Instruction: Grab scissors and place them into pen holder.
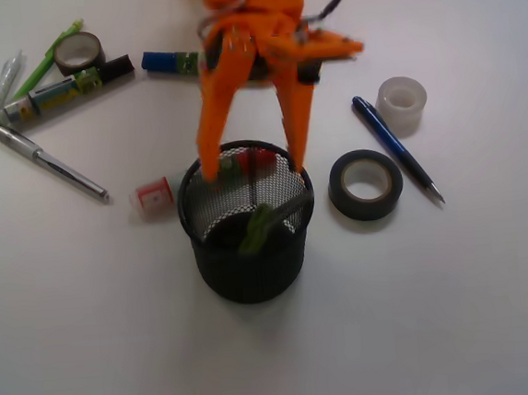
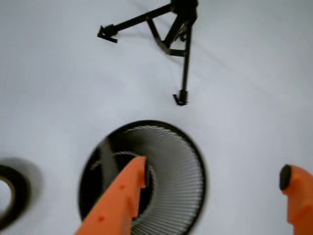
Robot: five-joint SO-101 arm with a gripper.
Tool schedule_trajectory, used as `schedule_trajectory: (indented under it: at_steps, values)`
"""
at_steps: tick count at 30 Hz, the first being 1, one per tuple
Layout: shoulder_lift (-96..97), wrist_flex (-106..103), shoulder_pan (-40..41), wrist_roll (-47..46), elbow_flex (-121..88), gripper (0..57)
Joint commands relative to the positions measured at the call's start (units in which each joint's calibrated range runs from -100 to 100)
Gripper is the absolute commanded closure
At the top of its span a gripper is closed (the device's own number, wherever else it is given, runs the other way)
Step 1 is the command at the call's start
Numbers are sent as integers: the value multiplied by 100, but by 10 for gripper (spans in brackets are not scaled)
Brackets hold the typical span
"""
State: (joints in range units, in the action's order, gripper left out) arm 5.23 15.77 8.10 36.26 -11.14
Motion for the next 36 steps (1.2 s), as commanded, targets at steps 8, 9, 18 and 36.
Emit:
schedule_trajectory:
  at_steps: [8, 9, 18, 36]
  values:
    - [-841, 6612, 61, -2828, 4456, 277]
    - [-986, 6954, 218, -3096, 4447, 278]
    - [-4114, 7076, 577, -3639, 1196, 278]
    - [-10293, 3401, -829, -3082, -8007, 280]
